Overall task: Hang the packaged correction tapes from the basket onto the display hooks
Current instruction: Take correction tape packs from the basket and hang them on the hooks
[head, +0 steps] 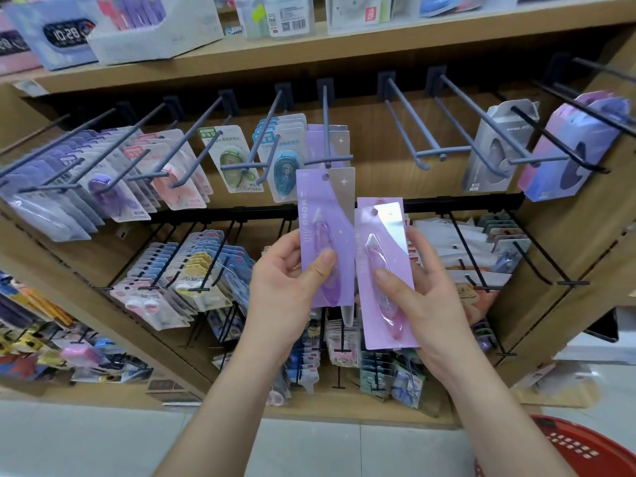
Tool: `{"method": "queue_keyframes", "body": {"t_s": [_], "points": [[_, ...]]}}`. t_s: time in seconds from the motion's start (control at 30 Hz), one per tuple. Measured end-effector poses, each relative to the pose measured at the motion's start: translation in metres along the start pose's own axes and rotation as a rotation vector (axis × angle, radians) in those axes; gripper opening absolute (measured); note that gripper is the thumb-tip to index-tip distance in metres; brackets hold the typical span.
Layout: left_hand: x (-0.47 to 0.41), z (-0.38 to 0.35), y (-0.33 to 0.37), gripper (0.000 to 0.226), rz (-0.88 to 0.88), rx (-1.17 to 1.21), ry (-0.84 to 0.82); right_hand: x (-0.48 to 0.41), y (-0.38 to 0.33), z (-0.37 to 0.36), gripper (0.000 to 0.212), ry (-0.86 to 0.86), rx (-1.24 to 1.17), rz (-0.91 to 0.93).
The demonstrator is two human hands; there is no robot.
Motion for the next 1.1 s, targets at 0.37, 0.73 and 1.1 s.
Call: {"method": "queue_keyframes", "body": {"t_s": [0.37,0.73,1.1], "points": [[-0.005,-0.006,0.004,0.039,0.046,-0.088,-0.007,-0.005,-0.006,0.001,0.08,-0.026,0.149,0.114],[-0.066,0.0,0.013,0.048,-0.064,-0.34,0.155,-0.007,-0.004,-0.011,0.032,-0.039,0.254,0.091],[-0.054,-0.003,0.007,0.022,-0.023,-0.434,0.153,-0.004,-0.013,-0.014,0.086,-0.097,0.225,0.106]]}}
Point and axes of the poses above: each hand's wrist, its own x-axis away from the middle knuckle, its own z-axis out of the back of the hand, y = z × x, the point moved 10 cm from there along -x, towards the middle knuckle, and after that the axes turned 6 degrees about z, right-handed, at the moved point
